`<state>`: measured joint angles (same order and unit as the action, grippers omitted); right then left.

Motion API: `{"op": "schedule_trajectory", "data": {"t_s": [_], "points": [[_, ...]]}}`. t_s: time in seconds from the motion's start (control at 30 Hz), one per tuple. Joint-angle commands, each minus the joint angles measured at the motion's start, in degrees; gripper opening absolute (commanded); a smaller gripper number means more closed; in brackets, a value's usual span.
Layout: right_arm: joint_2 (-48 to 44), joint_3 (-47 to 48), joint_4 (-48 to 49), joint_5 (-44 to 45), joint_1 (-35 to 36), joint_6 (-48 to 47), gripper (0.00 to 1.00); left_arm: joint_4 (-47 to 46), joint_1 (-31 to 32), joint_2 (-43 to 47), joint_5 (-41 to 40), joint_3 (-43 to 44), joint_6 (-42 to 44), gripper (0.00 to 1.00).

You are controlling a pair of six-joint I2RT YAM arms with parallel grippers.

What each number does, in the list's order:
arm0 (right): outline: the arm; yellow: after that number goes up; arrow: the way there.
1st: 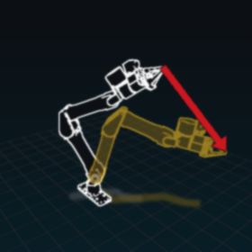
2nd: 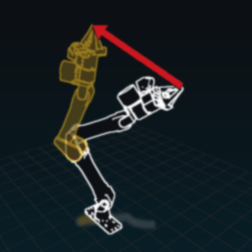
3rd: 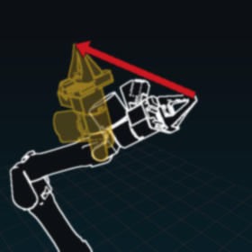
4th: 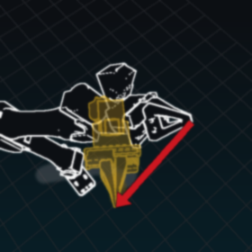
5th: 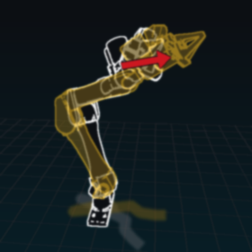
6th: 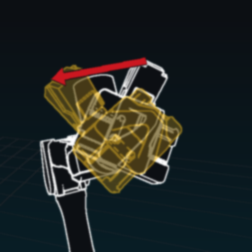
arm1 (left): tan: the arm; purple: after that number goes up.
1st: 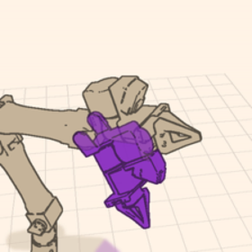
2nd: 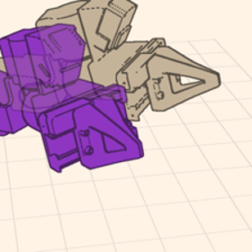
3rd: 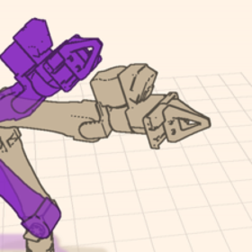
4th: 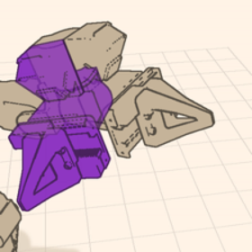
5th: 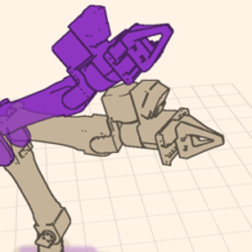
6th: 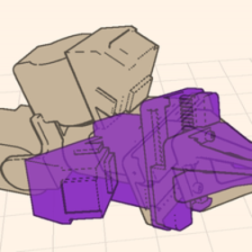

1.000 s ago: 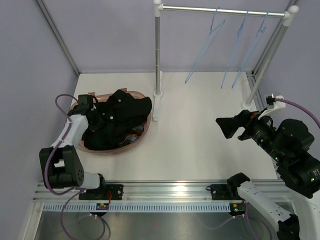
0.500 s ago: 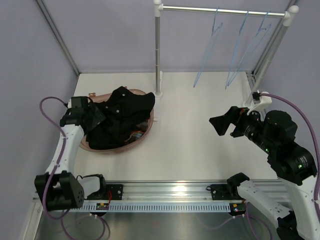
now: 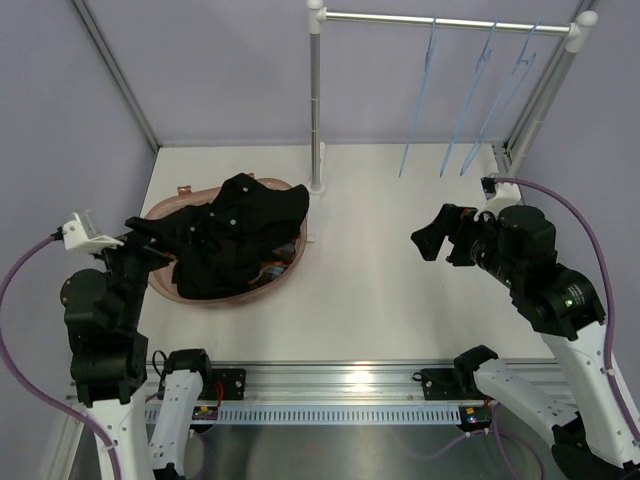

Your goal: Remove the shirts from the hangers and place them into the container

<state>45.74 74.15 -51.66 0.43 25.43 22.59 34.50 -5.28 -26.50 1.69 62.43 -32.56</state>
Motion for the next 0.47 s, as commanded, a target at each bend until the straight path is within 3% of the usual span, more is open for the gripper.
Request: {"op": "schedule_trajectory", "data": {"t_s": [0.0,0.17,0.27,0.43], "points": [[-0.47,-2.86,3.66,2.04,-0.29,1.23,0.99,-11.98,0.35,-3.47,31.83,-6.17,-0.05,0.99],[-3.89,-7.17,9.46,1.16,-0.21,2.81,0.99,-1.39,1.85,-2.32,24.41,-9.26,7.84,0.99],[-3.73,-9.19,11.48,0.02,-0.21,3.69,0.99,-1.45,1.85,-2.68,27.48,-12.32,7.16,0.99],[-3.28,-13.84,14.82,-4.20,-0.21,4.56,1.00,-1.81,1.85,2.06,24.94,-15.41,5.93,0.99]]}}
